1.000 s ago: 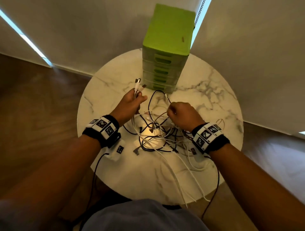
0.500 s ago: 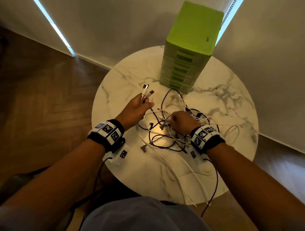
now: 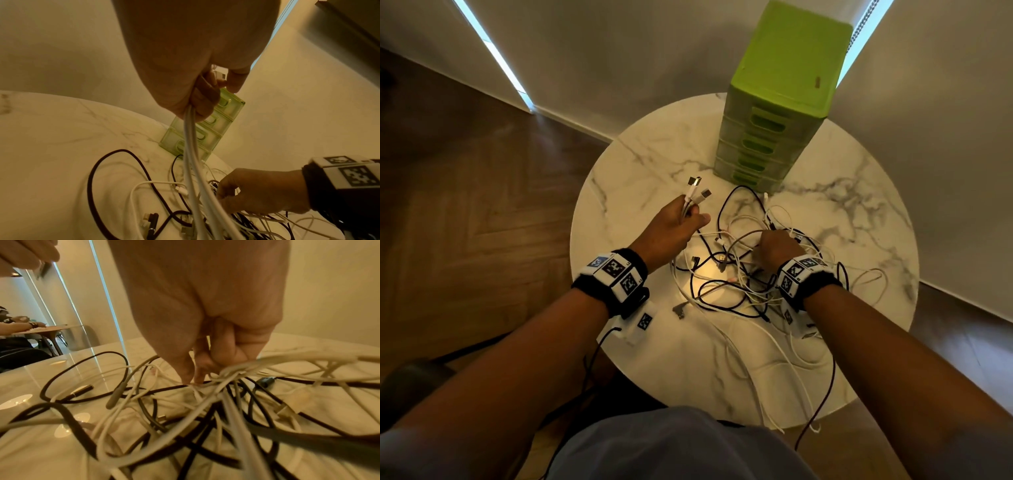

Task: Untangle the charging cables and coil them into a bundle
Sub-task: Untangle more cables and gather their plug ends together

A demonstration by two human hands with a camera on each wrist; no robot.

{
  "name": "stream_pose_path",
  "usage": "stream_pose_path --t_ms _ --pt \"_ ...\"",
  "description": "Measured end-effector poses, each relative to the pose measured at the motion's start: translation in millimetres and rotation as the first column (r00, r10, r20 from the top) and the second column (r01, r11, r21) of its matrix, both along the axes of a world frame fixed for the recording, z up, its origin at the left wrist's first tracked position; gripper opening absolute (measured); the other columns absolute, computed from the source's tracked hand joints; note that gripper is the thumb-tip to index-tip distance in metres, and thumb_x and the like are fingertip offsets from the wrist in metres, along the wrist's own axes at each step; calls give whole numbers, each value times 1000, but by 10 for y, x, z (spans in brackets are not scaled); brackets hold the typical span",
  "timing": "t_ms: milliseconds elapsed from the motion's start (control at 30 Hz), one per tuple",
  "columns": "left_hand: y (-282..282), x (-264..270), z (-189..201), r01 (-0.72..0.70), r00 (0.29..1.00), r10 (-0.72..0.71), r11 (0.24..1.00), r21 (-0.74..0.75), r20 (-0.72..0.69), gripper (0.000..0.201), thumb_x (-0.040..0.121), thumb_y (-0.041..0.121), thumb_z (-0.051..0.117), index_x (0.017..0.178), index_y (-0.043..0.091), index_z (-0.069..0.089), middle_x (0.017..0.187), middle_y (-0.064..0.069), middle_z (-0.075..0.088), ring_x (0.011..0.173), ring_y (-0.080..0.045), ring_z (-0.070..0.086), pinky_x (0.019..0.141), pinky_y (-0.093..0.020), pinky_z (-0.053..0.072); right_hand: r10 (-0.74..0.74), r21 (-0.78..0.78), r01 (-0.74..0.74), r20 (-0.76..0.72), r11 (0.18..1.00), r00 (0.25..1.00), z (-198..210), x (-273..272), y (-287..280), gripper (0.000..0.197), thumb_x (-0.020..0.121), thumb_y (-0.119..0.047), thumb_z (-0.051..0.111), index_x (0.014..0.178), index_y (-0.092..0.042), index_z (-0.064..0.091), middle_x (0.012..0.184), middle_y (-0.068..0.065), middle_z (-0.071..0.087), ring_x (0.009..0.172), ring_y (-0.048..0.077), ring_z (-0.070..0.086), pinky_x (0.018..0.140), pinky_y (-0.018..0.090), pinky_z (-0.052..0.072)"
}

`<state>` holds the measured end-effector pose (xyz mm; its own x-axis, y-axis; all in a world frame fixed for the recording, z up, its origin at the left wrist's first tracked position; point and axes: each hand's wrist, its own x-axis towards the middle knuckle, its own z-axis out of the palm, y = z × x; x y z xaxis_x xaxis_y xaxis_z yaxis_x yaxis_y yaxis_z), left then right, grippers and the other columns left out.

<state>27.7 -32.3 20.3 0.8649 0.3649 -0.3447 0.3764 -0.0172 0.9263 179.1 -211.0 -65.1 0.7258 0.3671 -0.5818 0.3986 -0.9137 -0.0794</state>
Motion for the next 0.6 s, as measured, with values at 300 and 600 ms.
stream_pose_path --t_ms 300,600 --pt "-43 160 -51 42 999 -42 999 -26 10 25 98 20 61 82 20 42 65 3 36 58 -14 34 57 -33 34 114 68 -107 -122 992 986 247 39 -104 30 101 -21 48 121 0 54 126 24 54 113 40 57 88 39 45" --pt "-195 377 -16 109 993 -105 992 -67 53 23 99 19 60 86 19 42 66 3 36 57 -13 35 58 -32 35 102 462 -44 -101 886 990 1108 -106 -349 14 105 -22 42 116 -17 48 95 7 67 81 25 59 70 35 42"
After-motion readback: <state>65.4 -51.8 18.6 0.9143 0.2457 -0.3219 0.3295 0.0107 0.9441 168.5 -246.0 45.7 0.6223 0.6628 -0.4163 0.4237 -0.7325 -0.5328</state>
